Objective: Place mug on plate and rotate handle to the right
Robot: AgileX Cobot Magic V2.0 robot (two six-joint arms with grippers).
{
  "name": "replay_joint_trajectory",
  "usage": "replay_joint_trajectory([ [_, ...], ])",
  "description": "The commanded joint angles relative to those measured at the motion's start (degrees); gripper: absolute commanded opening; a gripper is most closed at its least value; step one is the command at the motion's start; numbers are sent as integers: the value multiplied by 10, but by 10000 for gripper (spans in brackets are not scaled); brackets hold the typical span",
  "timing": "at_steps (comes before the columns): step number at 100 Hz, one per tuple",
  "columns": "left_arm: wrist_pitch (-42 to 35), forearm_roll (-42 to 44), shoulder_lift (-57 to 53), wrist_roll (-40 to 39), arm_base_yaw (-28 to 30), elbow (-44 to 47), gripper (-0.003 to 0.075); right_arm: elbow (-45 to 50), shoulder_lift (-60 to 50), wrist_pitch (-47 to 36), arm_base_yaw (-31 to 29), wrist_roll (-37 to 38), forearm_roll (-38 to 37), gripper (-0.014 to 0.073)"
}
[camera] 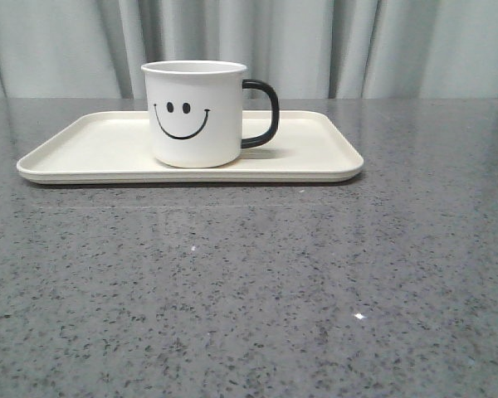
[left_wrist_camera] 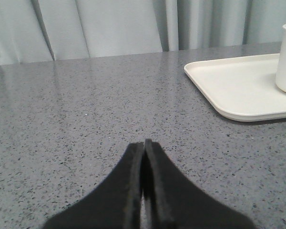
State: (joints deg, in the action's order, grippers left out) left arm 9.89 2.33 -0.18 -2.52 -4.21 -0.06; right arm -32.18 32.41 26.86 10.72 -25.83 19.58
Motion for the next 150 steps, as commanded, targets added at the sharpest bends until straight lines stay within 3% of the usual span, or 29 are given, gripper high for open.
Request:
replay_joint_trajectory([
  [1, -51, -4, -18, -5, 1, 7, -20, -15, -1, -36, -3, -1, 6, -65],
  [20, -51, -4, -18, -5, 1, 7, -20, 4, -14, -49, -3, -2, 5, -65],
  [39, -51, -4, -18, -5, 1, 7, -20, 69, -69, -129, -3, 12, -28, -65],
  [65, -51, -4, -18, -5, 1, 7, -20, 168, -188, -162, -3, 252, -227, -65],
  [72, -51, -4, -18, -5, 1, 7, -20, 193, -222, -162, -3, 283, -258, -65],
  [110, -51, -4, -18, -5, 1, 7, -20, 281, -340, -165, -43, 283, -254, -65],
  [138, -51, -4, -18, -5, 1, 7, -20, 339, -342, -245, -47, 283, -246, -65],
  [150, -51, -4, -18, -5, 1, 7, -20, 338, -342, -243, -47, 283, -244, -65],
])
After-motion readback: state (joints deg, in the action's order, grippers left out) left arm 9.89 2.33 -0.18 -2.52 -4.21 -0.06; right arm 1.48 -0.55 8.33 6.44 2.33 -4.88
